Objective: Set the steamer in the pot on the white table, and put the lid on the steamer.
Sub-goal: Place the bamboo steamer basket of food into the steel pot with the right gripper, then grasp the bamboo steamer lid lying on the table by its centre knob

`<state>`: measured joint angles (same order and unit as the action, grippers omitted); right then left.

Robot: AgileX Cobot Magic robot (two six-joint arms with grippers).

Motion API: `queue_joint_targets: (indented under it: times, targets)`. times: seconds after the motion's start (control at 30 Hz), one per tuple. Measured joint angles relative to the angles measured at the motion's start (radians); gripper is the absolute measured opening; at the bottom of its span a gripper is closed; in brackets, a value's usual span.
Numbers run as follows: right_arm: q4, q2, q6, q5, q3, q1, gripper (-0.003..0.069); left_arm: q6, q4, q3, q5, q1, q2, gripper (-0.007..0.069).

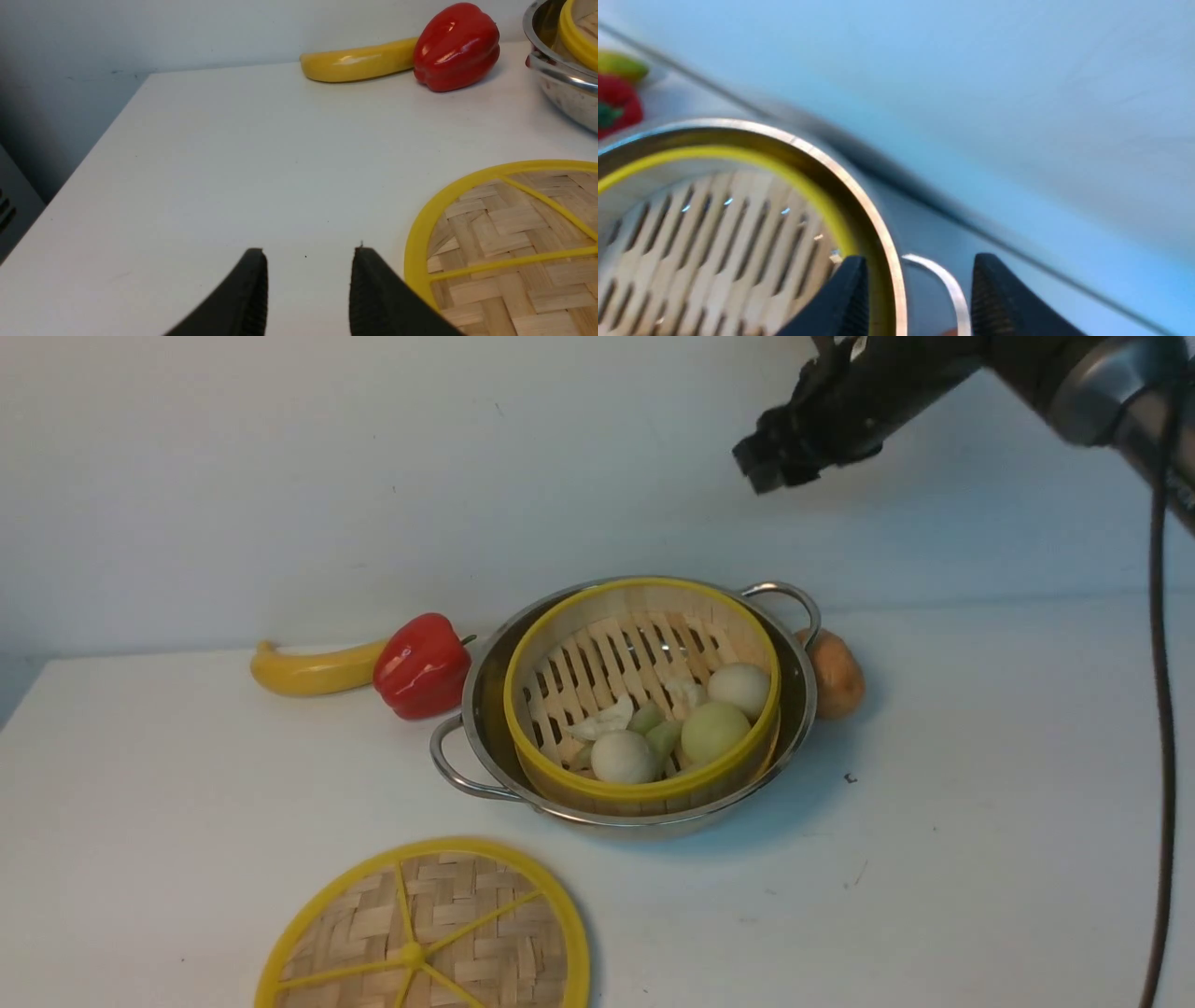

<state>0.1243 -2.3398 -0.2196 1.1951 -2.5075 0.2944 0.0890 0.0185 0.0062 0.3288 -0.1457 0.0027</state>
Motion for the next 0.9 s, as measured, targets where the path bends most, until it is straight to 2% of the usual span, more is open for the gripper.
queue_joint_targets:
  times: [0.13,0.2,0.23,0.27,0.3,0.47,0.57,0.7,0.8,0.9]
  targets:
    - [-0.146,0.044,0.042,0.025,-0.056,-0.001,0.0158,0.000,0.000,0.000,0.000,0.000,0.000,0.0242]
    - [-0.183,0.078,0.075,0.026,-0.065,-0.007,0.0071,0.000,0.000,0.000,0.000,0.000,0.000,0.0242]
    - [-0.185,0.078,0.075,0.026,-0.065,-0.008,0.0064,0.000,0.000,0.000,0.000,0.000,0.000,0.0242]
    - [-0.187,0.101,0.102,0.028,-0.066,-0.014,0.0016,0.000,0.000,0.000,0.000,0.000,0.000,0.0242]
    - [-0.186,0.110,0.114,0.029,-0.066,-0.015,0.0001,0.000,0.000,0.000,0.000,0.000,0.000,0.0242]
    - [-0.158,0.149,0.185,0.034,-0.066,-0.016,-0.0006,0.000,0.000,0.000,0.000,0.000,0.000,0.0242]
    - [-0.096,0.168,0.320,0.034,-0.066,-0.016,-0.0003,0.000,0.000,0.000,0.000,0.000,0.000,0.0242]
    - [0.012,0.170,0.433,0.034,-0.066,-0.016,0.0001,0.000,0.000,0.000,0.000,0.000,0.000,0.0242]
    - [0.101,0.170,0.463,0.037,-0.066,-0.016,0.0005,0.000,0.000,0.000,0.000,0.000,0.000,0.0242]
    - [0.136,0.170,0.446,0.037,-0.066,-0.016,0.0009,0.000,0.000,0.000,0.000,0.000,0.000,0.0242]
